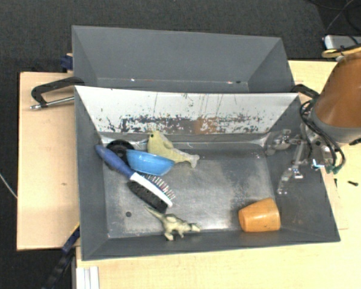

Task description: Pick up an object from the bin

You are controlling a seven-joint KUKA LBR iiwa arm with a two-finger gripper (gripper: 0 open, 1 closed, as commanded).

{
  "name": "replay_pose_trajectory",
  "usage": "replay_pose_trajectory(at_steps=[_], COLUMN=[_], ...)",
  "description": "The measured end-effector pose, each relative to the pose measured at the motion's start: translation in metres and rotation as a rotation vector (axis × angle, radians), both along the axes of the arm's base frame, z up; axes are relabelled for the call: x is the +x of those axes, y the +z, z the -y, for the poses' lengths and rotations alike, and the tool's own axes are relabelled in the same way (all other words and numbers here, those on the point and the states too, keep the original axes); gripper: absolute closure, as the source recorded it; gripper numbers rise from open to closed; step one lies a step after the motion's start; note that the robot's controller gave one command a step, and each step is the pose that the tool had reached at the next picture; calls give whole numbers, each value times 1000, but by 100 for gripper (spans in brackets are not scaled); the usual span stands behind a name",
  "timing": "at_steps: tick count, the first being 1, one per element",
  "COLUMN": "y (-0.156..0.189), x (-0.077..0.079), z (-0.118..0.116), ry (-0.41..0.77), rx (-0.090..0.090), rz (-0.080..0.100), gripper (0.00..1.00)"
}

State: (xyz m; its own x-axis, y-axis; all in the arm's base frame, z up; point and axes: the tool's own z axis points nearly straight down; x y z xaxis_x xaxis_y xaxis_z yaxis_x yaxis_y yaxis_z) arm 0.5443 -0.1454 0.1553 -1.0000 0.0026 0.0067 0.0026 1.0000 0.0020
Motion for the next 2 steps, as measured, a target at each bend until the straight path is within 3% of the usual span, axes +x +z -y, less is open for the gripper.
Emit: replay_pose_trajectory(at_steps=[1, 2], y=[-43, -42], x=[-25, -5], z=[-9, -95], ry=[154, 113], rx=[-3, 3], rz=[15, 15], gripper=[0, 0])
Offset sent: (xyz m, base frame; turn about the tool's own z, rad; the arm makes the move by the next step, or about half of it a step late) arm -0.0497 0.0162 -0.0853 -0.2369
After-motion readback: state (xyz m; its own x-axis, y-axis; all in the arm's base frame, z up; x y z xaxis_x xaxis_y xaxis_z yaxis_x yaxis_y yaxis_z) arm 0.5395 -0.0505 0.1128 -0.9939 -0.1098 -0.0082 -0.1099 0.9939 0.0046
